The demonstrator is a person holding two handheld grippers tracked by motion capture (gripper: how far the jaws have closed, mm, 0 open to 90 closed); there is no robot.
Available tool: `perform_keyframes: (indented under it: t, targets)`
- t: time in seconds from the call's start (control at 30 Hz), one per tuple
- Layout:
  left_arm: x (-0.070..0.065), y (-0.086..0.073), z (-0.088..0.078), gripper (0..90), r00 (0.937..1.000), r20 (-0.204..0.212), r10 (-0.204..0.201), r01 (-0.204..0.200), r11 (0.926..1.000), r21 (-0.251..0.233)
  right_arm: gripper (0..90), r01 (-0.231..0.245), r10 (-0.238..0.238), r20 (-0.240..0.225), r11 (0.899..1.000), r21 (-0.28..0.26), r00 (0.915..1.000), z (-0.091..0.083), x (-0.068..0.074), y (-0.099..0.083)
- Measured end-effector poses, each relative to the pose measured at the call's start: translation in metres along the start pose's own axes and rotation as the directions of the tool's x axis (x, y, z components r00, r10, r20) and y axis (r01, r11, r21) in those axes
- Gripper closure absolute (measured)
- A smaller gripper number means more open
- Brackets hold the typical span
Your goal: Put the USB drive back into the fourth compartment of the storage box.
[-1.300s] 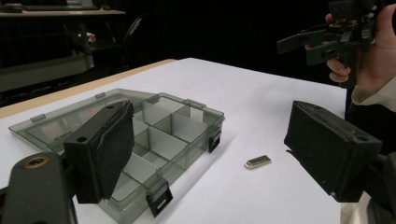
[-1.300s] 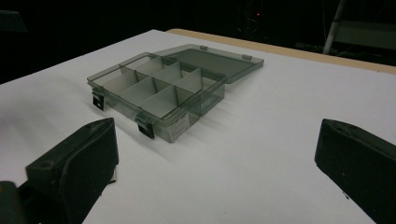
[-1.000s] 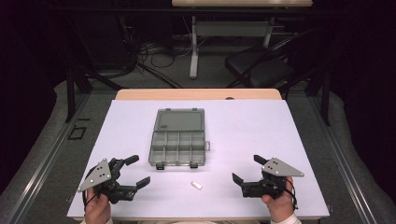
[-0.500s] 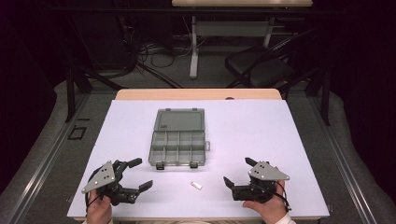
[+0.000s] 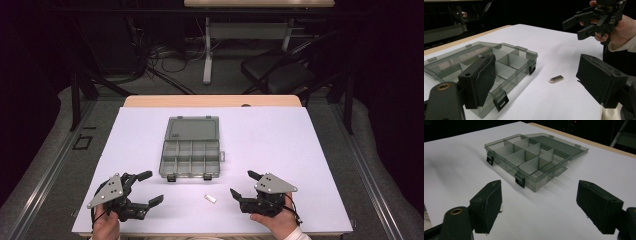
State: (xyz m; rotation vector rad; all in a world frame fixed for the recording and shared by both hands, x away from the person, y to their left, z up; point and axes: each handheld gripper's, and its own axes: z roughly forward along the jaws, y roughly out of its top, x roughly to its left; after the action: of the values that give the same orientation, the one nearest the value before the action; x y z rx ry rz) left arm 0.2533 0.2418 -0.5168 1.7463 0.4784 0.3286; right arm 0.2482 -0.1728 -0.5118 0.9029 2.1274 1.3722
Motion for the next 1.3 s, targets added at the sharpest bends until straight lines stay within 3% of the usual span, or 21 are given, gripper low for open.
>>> perform_keyframes:
  t: [0.43,0.73,0.87,1.03,1.3]
  targets:
    - [0.0,-0.001,0.001,15.7,1.0,-0.007,-0.001,0.001,1.0,0.006,29.6,0.017,-0.014,-0.074,0.999,0.037,0.9971,0.028,0.012,0.005]
    - [0.001,-0.001,0.001,15.7,1.0,-0.001,-0.005,0.005,1.0,0.007,33.7,0.058,-0.053,-0.092,0.997,0.055,0.9943,0.045,0.023,0.01]
    - [0.001,-0.001,0.001,15.7,1.0,-0.002,-0.004,0.004,0.9999,0.01,35.4,0.053,-0.046,-0.105,0.997,0.059,0.9934,0.051,0.024,0.011]
    - [0.001,-0.001,0.001,15.7,1.0,-0.003,-0.004,0.004,0.9999,0.014,45.4,0.055,-0.044,-0.129,0.995,0.085,0.9907,0.06,0.028,0.011]
    - [0.001,-0.002,0.001,15.7,1.0,-0.008,-0.004,0.004,0.9998,0.022,52.2,0.051,-0.039,-0.151,0.996,0.078,0.9878,0.067,0.031,0.01]
